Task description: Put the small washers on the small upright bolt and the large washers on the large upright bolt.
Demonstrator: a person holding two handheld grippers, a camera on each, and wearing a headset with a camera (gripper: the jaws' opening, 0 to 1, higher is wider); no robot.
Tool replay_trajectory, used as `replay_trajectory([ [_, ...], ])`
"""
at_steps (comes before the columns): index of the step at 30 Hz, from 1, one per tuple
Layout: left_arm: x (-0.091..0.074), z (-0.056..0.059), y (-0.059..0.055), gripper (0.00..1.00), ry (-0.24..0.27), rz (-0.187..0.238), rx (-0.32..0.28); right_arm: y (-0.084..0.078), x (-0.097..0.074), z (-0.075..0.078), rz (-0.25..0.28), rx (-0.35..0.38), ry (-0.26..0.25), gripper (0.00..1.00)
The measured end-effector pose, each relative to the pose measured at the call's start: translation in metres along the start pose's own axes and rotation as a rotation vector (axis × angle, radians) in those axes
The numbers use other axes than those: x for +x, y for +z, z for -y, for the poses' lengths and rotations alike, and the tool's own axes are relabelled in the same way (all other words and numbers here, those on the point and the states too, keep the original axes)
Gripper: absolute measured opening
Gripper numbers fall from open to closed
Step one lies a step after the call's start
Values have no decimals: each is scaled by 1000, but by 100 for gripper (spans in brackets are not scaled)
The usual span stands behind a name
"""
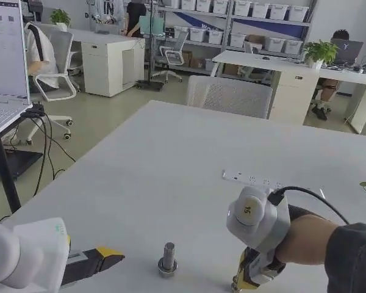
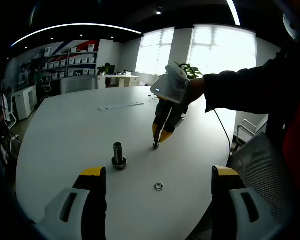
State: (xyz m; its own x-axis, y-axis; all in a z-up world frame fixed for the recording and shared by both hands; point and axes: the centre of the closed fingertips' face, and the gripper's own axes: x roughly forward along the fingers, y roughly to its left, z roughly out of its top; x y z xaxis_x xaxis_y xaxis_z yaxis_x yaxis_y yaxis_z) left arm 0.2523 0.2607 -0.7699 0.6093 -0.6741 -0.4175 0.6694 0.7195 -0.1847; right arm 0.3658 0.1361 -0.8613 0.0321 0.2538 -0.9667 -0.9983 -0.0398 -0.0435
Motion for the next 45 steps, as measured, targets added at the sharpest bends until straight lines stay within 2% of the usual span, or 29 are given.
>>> replay_trajectory([
  [13,0,-1,0,87,7,-2,2,-5,10,0,-7,12,6,14],
  [25,1,-1,1,87,9,1,2,-7,10,-1,-7,20,1,14],
  [40,2,1,3,87,5,3,5,-9,-7,3,25,48,-34,21],
  [45,3,1,2,87,3,2,6,-15,-13,4,39,66,-48,24],
])
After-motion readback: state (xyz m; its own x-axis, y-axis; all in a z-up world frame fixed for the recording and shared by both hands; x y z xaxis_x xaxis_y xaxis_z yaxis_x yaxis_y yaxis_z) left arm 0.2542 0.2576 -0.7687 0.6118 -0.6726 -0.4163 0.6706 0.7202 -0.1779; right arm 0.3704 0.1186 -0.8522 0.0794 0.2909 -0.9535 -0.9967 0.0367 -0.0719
